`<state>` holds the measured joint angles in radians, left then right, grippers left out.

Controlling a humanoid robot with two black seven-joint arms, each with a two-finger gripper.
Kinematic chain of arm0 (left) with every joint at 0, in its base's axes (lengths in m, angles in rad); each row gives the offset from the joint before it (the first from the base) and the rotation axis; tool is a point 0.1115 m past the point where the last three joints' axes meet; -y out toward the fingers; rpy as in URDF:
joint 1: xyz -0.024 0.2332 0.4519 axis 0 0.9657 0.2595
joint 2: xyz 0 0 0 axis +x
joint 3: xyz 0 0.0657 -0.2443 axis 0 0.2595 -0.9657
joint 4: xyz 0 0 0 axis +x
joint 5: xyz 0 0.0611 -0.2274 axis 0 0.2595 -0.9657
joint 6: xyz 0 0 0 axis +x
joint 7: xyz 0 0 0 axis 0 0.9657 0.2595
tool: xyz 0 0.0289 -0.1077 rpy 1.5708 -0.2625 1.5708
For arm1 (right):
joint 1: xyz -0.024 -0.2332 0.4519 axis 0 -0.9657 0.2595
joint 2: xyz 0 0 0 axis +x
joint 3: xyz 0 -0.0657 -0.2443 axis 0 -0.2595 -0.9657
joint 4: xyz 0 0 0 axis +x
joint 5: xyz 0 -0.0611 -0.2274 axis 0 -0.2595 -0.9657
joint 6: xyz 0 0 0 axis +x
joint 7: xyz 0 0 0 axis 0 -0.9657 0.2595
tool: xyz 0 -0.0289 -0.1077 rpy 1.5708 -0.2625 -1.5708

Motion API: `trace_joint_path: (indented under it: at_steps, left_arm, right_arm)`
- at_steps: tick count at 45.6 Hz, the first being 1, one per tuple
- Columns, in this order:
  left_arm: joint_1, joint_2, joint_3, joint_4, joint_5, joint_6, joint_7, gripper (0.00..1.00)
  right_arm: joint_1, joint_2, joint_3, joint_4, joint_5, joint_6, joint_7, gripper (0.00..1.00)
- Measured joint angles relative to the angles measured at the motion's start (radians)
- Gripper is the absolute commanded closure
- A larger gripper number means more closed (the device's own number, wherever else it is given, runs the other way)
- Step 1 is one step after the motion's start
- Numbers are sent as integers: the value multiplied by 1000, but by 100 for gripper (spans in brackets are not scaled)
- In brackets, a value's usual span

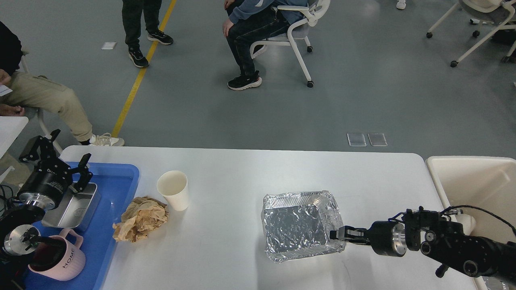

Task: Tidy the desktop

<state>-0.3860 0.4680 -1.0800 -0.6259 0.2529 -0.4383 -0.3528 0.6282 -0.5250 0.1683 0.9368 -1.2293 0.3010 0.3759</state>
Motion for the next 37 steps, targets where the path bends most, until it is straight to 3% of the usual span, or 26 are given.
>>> trace_joint_path:
  at_steps: [20,31,37]
  left_arm:
    - [-10,-2,3,0,0,6,2,3]
    - [-29,-9,19,-2,0,11,17,3]
    - [-30,-8,23,-10,0,17,48,3]
  right_arm:
    - [172,-223,-52,82,2,24,-31,100]
    - [264,-301,-46,174,24,70,-142,100]
    - [288,-309,-44,232,57,73,-172,100]
